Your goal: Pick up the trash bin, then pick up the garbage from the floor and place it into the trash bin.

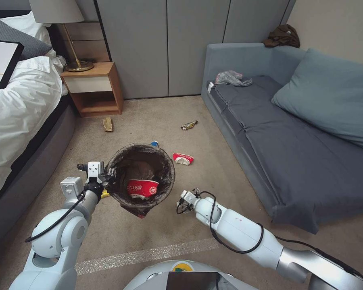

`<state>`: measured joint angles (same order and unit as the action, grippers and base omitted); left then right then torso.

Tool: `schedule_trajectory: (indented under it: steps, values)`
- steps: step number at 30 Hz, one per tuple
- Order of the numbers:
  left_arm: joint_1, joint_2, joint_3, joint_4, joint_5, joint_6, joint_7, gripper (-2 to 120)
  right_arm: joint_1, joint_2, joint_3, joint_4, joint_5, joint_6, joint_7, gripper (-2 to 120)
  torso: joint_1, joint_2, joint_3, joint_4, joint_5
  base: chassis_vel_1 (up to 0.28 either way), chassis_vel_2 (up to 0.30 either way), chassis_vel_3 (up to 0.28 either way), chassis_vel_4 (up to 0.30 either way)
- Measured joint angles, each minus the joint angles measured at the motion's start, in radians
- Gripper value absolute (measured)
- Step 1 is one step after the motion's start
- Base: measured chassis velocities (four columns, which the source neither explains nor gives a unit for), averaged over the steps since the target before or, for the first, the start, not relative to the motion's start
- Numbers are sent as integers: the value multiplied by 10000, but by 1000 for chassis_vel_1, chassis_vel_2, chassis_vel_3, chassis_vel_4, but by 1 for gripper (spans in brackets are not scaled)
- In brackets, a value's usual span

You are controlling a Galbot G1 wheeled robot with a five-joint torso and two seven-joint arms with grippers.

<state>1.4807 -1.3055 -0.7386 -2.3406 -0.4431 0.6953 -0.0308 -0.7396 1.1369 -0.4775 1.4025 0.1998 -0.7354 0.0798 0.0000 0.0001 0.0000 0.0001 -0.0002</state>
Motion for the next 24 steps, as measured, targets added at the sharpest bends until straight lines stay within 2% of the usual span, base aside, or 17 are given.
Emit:
schedule_trajectory:
  steps: [16,24]
  values:
    - [-41,1,-41,54,-16,-7,30,5,-313,662,-72,-956,-345,214,-140,100,0,0,0,0,1,0,0,0,0]
    - [-59,16,-100,82,-15,-20,49,5,-371,620,54,-1157,-391,291,-218,100,0,0,0,0,1,0,0,0,0]
